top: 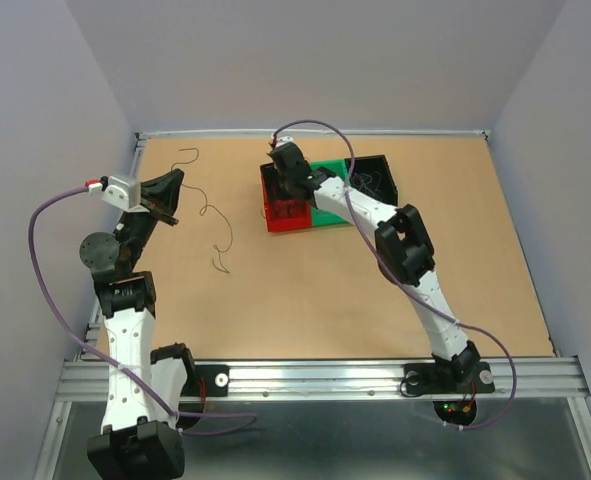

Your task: Untangle the cables

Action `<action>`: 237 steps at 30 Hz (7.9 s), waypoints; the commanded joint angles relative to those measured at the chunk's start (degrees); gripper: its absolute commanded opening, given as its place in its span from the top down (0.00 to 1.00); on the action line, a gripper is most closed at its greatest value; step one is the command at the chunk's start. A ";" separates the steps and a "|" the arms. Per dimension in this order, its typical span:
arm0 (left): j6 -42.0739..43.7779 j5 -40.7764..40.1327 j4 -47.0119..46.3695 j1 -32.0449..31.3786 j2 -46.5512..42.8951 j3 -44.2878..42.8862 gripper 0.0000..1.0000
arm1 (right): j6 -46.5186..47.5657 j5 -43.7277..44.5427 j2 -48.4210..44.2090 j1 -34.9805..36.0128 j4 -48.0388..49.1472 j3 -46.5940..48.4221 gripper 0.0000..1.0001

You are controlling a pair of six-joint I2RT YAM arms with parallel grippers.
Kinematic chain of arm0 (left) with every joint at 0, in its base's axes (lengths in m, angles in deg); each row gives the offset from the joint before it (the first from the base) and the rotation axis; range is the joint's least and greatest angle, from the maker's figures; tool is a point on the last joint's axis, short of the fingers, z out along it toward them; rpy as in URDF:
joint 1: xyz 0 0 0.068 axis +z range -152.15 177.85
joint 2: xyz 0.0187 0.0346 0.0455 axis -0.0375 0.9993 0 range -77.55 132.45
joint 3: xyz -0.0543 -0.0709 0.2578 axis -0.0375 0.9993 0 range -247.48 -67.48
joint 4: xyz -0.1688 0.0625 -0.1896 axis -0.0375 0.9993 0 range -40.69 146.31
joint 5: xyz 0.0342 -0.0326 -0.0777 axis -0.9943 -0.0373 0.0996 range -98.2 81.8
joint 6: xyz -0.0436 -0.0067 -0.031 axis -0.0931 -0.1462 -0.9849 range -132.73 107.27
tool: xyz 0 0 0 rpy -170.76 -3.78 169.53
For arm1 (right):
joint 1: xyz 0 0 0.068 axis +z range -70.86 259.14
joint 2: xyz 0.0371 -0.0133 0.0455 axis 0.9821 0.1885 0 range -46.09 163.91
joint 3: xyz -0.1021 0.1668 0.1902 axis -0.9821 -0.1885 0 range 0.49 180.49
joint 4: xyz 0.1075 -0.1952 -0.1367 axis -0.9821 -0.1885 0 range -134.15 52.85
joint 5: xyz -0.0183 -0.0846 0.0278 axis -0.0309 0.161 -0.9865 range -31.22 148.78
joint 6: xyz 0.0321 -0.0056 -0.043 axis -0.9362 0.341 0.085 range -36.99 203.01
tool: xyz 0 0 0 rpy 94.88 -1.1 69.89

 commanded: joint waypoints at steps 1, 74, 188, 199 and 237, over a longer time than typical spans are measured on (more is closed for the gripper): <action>-0.56 3.18 -2.65 -0.69 0.65 -2.67 0.99 | -0.39 -2.26 -14.72 0.36 3.42 -5.85 0.22; 37.49 -7.27 39.42 -43.67 44.31 -26.11 1.00 | -1.56 -17.17 -59.48 -1.58 15.29 -54.28 0.93; 28.79 9.87 24.50 -22.66 34.23 -12.43 0.35 | -5.40 -1.92 -18.25 -22.49 -2.99 -17.47 0.56; 29.85 8.55 25.30 -23.89 35.19 -12.78 0.35 | -5.32 -0.51 -17.99 -22.49 -10.82 -10.78 0.36; 18.51 -19.19 19.17 -19.15 -20.21 16.54 0.01 | -12.43 -12.37 -107.28 -14.50 40.07 -99.99 0.00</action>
